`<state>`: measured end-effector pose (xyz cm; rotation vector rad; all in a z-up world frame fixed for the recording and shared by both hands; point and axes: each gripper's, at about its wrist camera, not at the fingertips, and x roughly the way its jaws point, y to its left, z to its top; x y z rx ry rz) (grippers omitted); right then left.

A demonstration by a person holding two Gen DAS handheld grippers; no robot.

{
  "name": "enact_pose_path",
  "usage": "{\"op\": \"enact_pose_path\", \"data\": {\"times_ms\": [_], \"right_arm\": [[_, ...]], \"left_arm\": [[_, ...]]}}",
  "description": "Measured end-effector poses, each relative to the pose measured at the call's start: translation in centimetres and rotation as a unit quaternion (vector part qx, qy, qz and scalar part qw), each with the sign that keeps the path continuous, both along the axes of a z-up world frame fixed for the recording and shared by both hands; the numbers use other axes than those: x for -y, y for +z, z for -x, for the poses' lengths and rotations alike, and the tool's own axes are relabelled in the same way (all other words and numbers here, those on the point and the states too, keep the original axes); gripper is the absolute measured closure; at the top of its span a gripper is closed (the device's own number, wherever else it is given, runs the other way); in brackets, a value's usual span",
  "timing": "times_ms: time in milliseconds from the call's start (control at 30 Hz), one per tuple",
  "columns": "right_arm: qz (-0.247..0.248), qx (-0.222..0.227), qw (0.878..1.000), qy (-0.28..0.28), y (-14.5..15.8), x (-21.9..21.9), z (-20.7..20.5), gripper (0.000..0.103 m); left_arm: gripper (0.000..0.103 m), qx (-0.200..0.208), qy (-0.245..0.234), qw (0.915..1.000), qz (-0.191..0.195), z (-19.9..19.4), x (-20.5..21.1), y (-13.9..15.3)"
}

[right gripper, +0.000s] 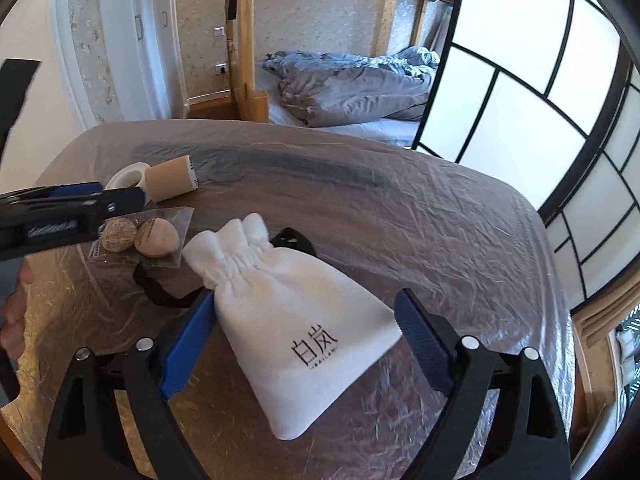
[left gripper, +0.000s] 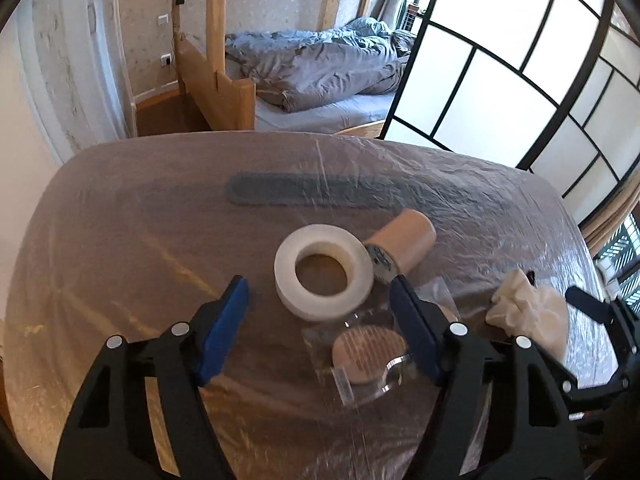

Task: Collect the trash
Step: 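Grasp the white drawstring pouch with the right gripper while the left grasps the white tape roll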

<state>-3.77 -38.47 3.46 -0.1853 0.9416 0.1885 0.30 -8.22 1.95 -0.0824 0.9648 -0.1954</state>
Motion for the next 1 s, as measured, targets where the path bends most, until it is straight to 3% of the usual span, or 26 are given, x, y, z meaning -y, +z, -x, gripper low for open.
{"op": "enact_pose_path", "data": {"times_ms": [67, 167, 200, 367, 467, 633, 1000], "right_arm": [[0.000, -0.005, 1.000, 0.008, -0.3, -0.1, -0.1, 0.016], [-0.008, -0.011, 1.000, 0.010, -0.6, 0.0, -0.3, 0.022], [-0.013, -0.013, 1.000, 0.009, -0.6, 0.2, -0.2, 0.022], [-0.023, -0.012, 1.000, 0.006, -0.5, 0.5, 0.0, 0.039], [-0.034, -0.013, 0.999, 0.001, -0.2, 0.7, 0.1, 0.042], [-0.064, -0.007, 0.998, -0.013, 0.5, 1.6, 0.7, 0.045], [-0.080, 0.019, 0.996, -0.017, 2.9, 1.5, 2.9, 0.045]], "left_arm": [[0.030, 0.001, -0.006, 1.0000, -0.006, -0.3, 0.1, 0.0], [0.049, 0.007, -0.013, 0.9996, -0.026, -0.6, 0.4, 0.0], [0.051, 0.007, -0.015, 0.9994, -0.030, -0.5, 0.5, 0.1], [0.051, 0.017, -0.018, 0.9988, -0.042, -0.4, 0.7, 0.1], [0.051, 0.017, -0.016, 0.9993, -0.028, -0.1, 0.3, 0.2], [0.051, 0.035, -0.002, 0.9992, -0.017, 1.2, -0.5, 1.2], [0.051, 0.037, 0.005, 0.9993, 0.000, 4.1, -1.2, 1.8]]}}
